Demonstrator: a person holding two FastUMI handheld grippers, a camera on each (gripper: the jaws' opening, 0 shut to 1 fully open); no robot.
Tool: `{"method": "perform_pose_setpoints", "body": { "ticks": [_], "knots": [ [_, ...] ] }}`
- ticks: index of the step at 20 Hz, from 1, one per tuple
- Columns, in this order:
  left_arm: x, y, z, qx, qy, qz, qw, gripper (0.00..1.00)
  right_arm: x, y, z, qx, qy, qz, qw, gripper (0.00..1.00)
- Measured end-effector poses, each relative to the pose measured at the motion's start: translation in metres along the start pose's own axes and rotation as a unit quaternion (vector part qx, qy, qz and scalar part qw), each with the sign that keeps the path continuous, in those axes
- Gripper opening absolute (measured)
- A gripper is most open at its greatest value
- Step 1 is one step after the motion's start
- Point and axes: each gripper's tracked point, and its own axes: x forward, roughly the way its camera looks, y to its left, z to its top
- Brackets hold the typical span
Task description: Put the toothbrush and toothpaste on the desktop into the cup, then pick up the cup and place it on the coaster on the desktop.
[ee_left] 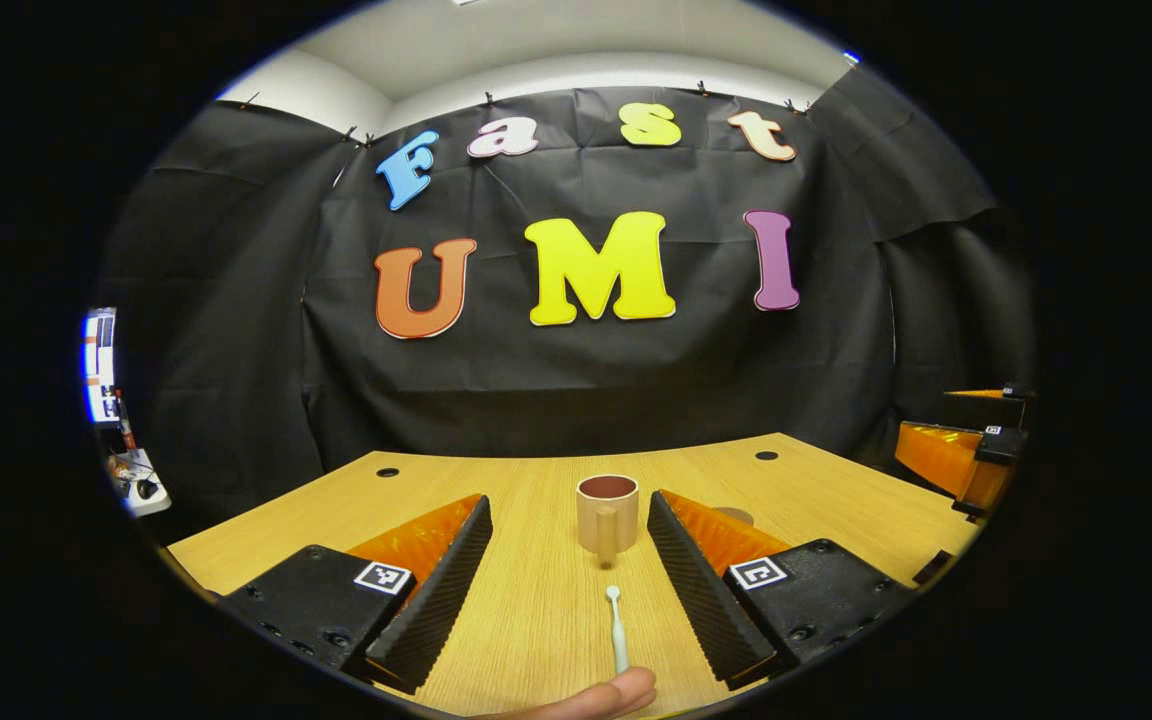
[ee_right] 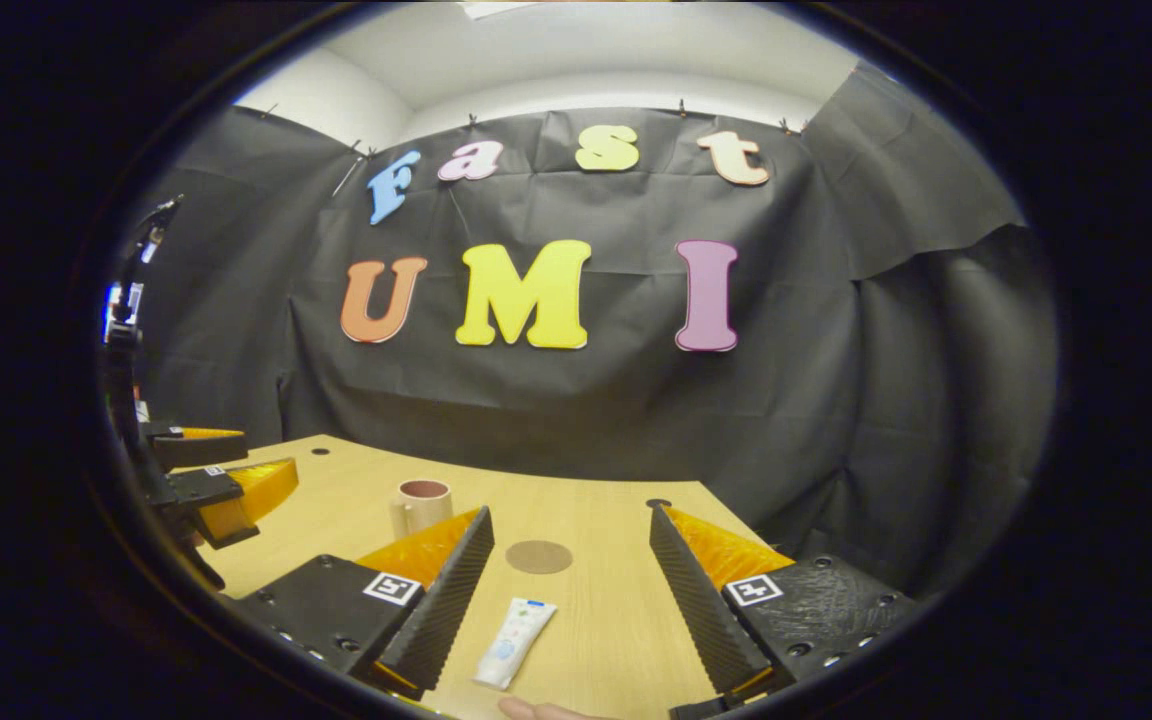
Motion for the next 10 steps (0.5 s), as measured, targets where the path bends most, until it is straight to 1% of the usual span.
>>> {"method": "perform_pose_setpoints", "body": {
  "ticks": [3, 4, 5, 6, 7, 8, 9, 10],
  "knots": [
    [0.005, -0.007, -0.019, -0.010, 0.033, -0.015, 0.999, 0.99, 0.001, -0.001, -0.004, -0.002, 0.005, -0.001, 1.000, 0.95],
    [0.009, -0.014, -0.035, -0.006, 0.060, -0.026, 0.998, 0.99, 0.004, -0.001, -0.007, -0.001, 0.009, -0.003, 1.000, 0.95],
    [0.012, -0.020, -0.061, -0.004, 0.105, -0.033, 0.994, 0.99, 0.006, -0.003, -0.011, 0.000, 0.017, -0.005, 1.000, 0.97],
    [0.013, -0.024, -0.077, -0.007, 0.130, -0.037, 0.991, 0.99, 0.008, -0.003, -0.014, -0.001, 0.020, -0.005, 1.000, 0.95],
    [0.014, -0.027, -0.090, -0.011, 0.153, -0.042, 0.987, 0.99, 0.009, -0.004, -0.015, -0.002, 0.022, -0.007, 1.000, 0.97],
    [0.014, -0.031, -0.105, -0.020, 0.180, -0.045, 0.982, 1.00, 0.010, -0.005, -0.018, -0.004, 0.025, -0.009, 1.000, 0.95],
    [0.015, -0.034, -0.115, -0.027, 0.196, -0.050, 0.979, 1.00, 0.013, -0.004, -0.020, -0.004, 0.028, -0.011, 1.000, 0.95],
    [0.018, -0.038, -0.128, -0.033, 0.215, -0.052, 0.975, 1.00, 0.015, -0.001, -0.025, -0.004, 0.034, -0.009, 0.999, 0.97]
  ]
}}
